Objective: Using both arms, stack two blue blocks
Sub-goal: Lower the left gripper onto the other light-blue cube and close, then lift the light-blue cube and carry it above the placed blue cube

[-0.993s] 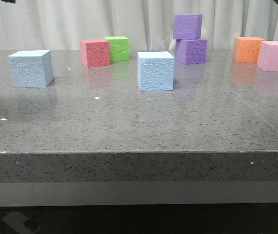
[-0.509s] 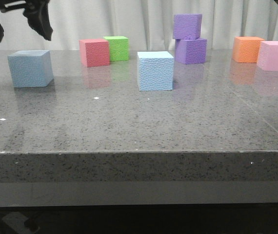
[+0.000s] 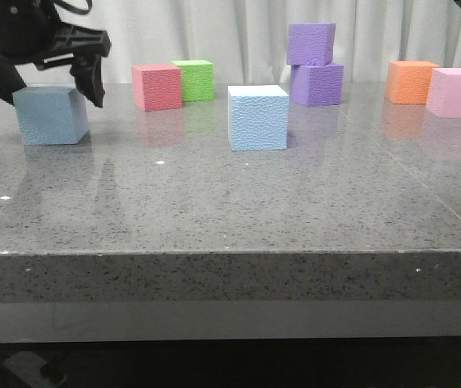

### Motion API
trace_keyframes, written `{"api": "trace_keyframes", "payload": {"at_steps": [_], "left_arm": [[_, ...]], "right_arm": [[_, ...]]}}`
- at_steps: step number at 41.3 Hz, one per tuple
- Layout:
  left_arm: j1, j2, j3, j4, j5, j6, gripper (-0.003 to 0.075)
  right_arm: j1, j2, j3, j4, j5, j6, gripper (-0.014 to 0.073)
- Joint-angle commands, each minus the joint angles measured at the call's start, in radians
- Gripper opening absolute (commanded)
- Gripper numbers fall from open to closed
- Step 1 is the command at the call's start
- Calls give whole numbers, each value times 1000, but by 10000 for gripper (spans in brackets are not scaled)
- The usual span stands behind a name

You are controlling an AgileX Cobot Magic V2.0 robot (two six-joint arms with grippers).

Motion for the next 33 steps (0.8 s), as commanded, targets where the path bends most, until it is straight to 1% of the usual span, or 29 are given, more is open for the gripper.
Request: {"api": "trace_keyframes", "payload": {"at_steps": [1, 5, 7, 8, 10, 13, 18, 23, 30, 33], "left_arm": [[3, -33, -36, 9, -59, -16, 615], [8, -22, -36, 9, -62, -16, 582], [9, -18, -36, 9, -56, -16, 515], [11, -17, -36, 9, -54, -16, 498], [11, -17, -36, 6, -54, -16, 439], [11, -17, -38, 6, -56, -16, 396], [9, -18, -66, -7, -36, -16, 395], [-18, -18, -139, -7, 26, -5, 395], [-108, -18, -254, 24, 88, -2, 395], [-163, -18, -303, 36, 102, -2, 395]], "right_arm": [[-6, -21, -23, 15, -70, -12, 616], [-6, -21, -23, 15, -70, -12, 616], [-6, -21, -23, 15, -70, -12, 616], [-6, -21, -23, 15, -70, -12, 616], [-6, -21, -23, 15, -70, -12, 616], [-6, -21, -23, 15, -70, -12, 616], [-6, -21, -23, 15, -70, -12, 616], [-6, -21, -23, 15, -70, -12, 616], [-6, -21, -23, 15, -70, -12, 616], [-6, -21, -23, 15, -70, -12, 616]]}}
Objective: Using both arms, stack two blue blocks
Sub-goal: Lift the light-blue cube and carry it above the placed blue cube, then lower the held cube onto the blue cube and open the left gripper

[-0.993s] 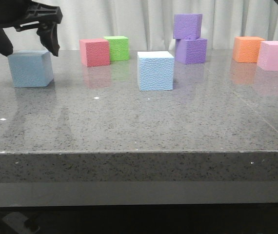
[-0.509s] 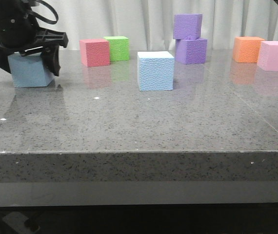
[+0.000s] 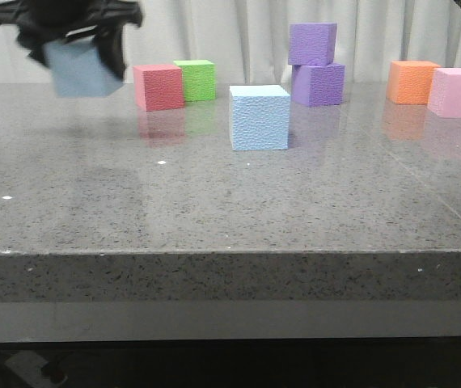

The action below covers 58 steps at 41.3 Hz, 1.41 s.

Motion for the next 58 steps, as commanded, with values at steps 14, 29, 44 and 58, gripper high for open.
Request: {"api": "trace_keyframes", "payload": {"at_steps": [14, 29, 44, 58], "left_arm": [[-269, -56, -168, 118, -31, -112, 401], [-380, -23, -171, 263, -53, -367, 410], [-391, 24, -171, 253, -75, -422, 410], [-391, 52, -171, 259, -77, -424, 566]], "right_arm": [[-6, -21, -23, 15, -70, -12, 616], [-6, -21, -23, 15, -70, -12, 616], [-6, -21, -23, 15, -69, -12, 616], [-6, -21, -23, 15, -70, -12, 616]]}}
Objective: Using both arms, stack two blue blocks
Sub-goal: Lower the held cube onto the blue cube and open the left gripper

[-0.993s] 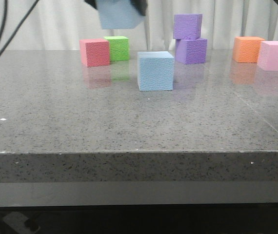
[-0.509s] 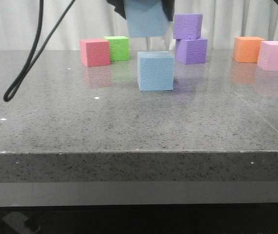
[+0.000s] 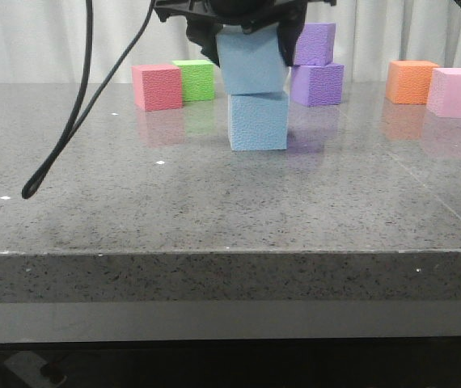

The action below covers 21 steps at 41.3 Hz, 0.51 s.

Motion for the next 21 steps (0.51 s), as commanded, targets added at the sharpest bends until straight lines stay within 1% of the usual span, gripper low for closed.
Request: {"api": "trace_keyframes", "payload": {"at_steps": [1, 6, 15, 21], "left_arm": [[-12, -58, -34, 22, -59, -13, 579], [-12, -58, -34, 26, -61, -13, 614], [-13, -91, -34, 28, -61, -11, 607], [-13, -157, -34, 26, -31, 73, 607]], "right_arm": [[-6, -21, -23, 15, -68, -12, 616], [-6, -21, -23, 15, -68, -12, 616], [-6, -21, -23, 15, -68, -12, 616], [-6, -21, -23, 15, -68, -12, 616]]}}
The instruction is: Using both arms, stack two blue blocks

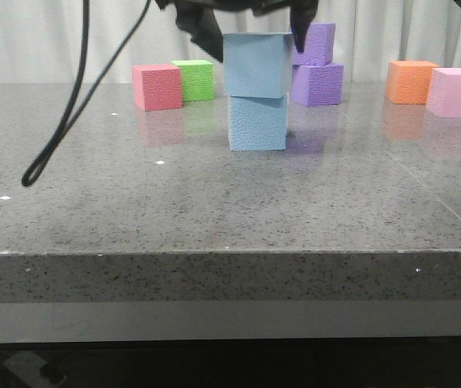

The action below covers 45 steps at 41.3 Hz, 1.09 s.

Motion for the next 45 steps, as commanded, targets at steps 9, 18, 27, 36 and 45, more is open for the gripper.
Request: {"api": "trace_keyframes", "payload": {"at_steps": [9, 18, 27, 36, 45], "left_arm": [[-3, -248, -32, -90, 111, 350, 607], [34, -414, 81, -227, 162, 577, 607], [131, -680, 378, -538, 65, 851, 607], [176, -976, 668, -586, 30, 934, 607], [176, -1266, 882, -591, -16, 943, 607]], "right_arm": [[-6, -21, -23, 15, -68, -12, 616], [-6, -21, -23, 15, -68, -12, 616], [-6, -21, -23, 17, -78, -12, 616], [-6, -21, -23, 25, -55, -12, 616], [-6, -59, -52, 47, 68, 2, 616]]}}
